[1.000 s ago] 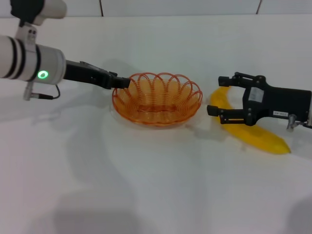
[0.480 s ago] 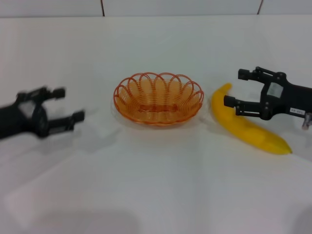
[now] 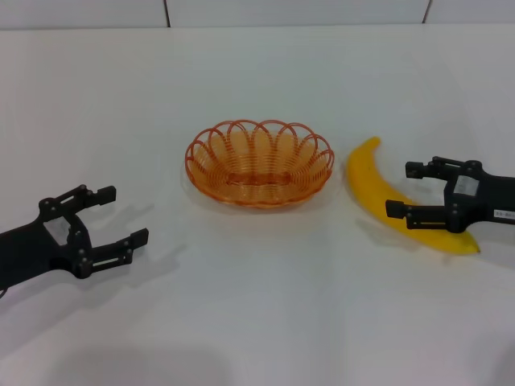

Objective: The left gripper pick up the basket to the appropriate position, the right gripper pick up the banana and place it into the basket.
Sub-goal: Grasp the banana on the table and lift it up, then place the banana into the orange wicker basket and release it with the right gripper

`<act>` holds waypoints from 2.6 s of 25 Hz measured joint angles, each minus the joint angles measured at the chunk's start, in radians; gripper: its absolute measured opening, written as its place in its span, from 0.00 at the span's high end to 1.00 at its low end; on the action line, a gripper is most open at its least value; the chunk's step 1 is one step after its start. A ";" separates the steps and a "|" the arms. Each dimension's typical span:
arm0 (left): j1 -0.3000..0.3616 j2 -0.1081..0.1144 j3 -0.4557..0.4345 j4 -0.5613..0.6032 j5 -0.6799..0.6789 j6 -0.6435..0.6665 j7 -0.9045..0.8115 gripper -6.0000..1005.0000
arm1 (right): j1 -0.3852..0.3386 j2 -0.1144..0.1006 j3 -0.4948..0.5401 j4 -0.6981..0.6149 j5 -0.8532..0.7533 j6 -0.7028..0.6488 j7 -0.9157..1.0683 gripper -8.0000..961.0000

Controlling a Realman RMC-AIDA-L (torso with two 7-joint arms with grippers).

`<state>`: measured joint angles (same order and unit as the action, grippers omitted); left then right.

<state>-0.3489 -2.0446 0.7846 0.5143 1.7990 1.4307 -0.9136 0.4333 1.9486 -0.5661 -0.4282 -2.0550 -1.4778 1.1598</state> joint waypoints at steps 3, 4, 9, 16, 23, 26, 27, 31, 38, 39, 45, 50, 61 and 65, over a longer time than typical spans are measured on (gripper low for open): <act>-0.003 0.000 0.000 -0.007 -0.004 -0.002 0.008 0.13 | 0.022 0.014 -0.007 -0.011 -0.024 0.053 0.041 0.13; -0.004 -0.001 0.000 -0.010 -0.004 -0.002 0.011 0.13 | 0.032 0.019 -0.015 -0.012 -0.032 0.085 0.056 0.14; -0.021 0.001 -0.001 -0.042 -0.010 -0.001 0.029 0.13 | 0.065 0.042 -0.103 -0.015 -0.067 0.194 0.140 0.14; -0.020 0.002 -0.001 -0.048 -0.017 0.000 0.036 0.13 | 0.068 0.038 -0.117 -0.018 -0.066 0.188 0.180 0.14; -0.021 0.003 0.002 -0.048 -0.017 0.004 0.037 0.13 | 0.069 0.037 -0.132 -0.048 -0.103 0.194 0.267 0.17; -0.021 0.003 0.003 -0.048 -0.017 0.007 0.037 0.13 | 0.069 0.038 -0.132 -0.053 -0.111 0.186 0.277 0.25; -0.021 0.003 0.003 -0.048 -0.017 0.007 0.037 0.13 | 0.069 0.038 -0.133 -0.054 -0.111 0.186 0.279 0.28; -0.019 0.003 0.002 -0.048 -0.017 0.007 0.038 0.13 | 0.067 0.041 -0.131 -0.067 -0.111 0.185 0.281 0.38; -0.016 0.003 -0.001 -0.048 -0.016 0.008 0.038 0.13 | 0.055 0.046 -0.121 -0.105 -0.006 0.179 0.277 0.46; -0.015 0.003 -0.001 -0.048 -0.016 0.008 0.038 0.13 | 0.052 0.046 -0.121 -0.115 0.023 0.172 0.274 0.47; -0.020 0.004 0.002 -0.048 -0.016 0.008 0.038 0.13 | 0.040 0.054 -0.123 -0.157 0.178 0.129 0.215 0.48; -0.031 0.001 0.005 -0.048 -0.016 0.007 0.038 0.13 | 0.062 0.079 -0.140 -0.139 0.377 0.042 0.016 0.48; -0.114 0.000 0.033 -0.132 -0.007 0.005 0.045 0.13 | 0.274 0.095 -0.533 0.054 0.468 0.191 -0.296 0.48; -0.131 0.001 0.036 -0.153 -0.011 0.009 0.035 0.13 | 0.281 0.096 -0.612 0.054 0.470 0.256 -0.259 0.48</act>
<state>-0.4797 -2.0432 0.8206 0.3613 1.7878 1.4397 -0.8785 0.7143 2.0445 -1.1782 -0.3746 -1.5850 -1.2218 0.9011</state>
